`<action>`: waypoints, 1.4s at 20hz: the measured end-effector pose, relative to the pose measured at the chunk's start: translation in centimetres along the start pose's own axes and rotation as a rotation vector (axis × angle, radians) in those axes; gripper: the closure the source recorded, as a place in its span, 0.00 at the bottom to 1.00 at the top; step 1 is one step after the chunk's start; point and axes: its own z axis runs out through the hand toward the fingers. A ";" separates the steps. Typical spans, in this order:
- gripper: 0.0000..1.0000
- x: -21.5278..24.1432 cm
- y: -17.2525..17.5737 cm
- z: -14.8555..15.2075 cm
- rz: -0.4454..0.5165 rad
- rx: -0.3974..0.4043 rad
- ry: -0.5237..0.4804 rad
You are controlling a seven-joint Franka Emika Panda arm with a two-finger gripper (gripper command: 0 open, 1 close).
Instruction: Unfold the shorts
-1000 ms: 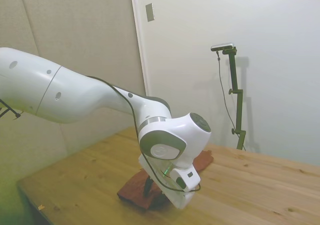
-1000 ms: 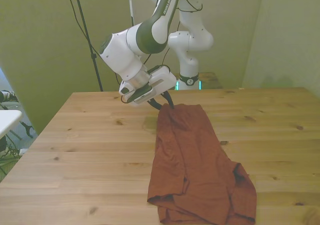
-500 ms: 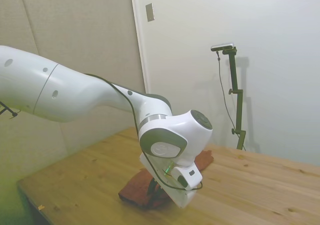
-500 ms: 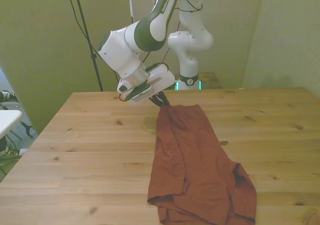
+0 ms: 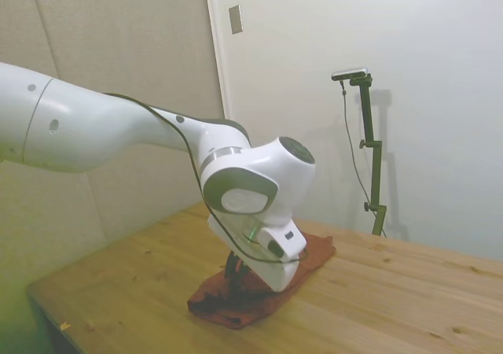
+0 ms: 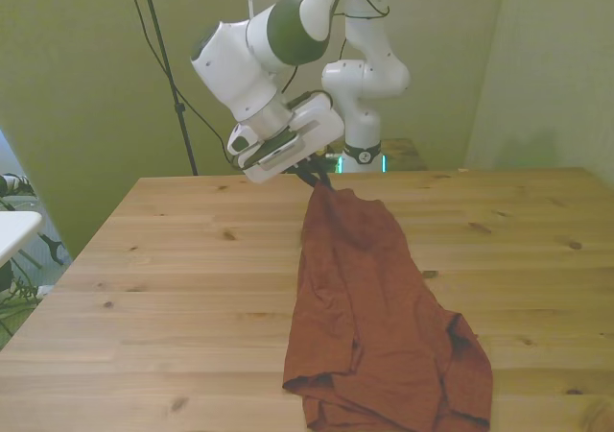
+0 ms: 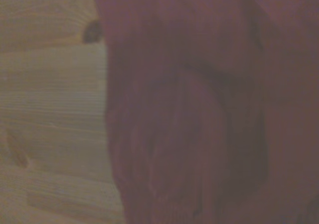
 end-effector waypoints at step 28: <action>0.00 -16.0 -11.7 11.2 -0.416 -0.292 0.117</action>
